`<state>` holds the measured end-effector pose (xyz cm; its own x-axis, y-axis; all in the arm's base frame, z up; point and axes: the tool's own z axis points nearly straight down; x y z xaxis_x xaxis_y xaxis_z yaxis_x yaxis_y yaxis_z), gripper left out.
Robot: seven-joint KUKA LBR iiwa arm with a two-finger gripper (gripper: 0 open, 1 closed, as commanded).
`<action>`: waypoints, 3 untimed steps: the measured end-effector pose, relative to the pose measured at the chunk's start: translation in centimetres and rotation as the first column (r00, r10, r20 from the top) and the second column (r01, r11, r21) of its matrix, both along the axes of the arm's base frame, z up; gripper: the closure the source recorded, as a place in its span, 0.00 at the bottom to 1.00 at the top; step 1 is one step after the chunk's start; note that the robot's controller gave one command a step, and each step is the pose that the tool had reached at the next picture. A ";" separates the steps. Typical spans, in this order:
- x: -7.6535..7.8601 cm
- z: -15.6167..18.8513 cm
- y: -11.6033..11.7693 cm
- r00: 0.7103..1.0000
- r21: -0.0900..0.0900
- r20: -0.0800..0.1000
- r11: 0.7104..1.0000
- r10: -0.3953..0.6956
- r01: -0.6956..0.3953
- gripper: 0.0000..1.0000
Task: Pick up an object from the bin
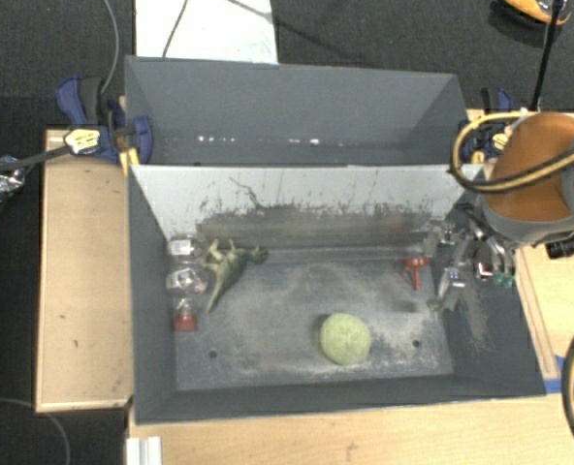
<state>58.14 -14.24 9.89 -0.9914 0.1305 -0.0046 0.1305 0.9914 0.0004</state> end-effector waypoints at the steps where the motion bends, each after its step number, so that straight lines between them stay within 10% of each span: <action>1: 0.3 1.2 0.7 0.984 0.001 0.001 0.984 -0.179 0.179 0.00; 2: 0.2 -2.2 1.1 0.988 0.000 0.004 0.988 -0.153 0.153 0.00; 3: -0.7 -2.8 1.5 0.915 0.003 0.003 0.915 -0.404 0.404 1.00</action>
Offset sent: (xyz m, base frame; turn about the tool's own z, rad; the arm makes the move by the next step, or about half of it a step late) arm 0.0001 0.0115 -0.0289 0.1477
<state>57.46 -12.78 7.11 -0.8544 0.5196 -0.0067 0.5196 0.8544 0.0041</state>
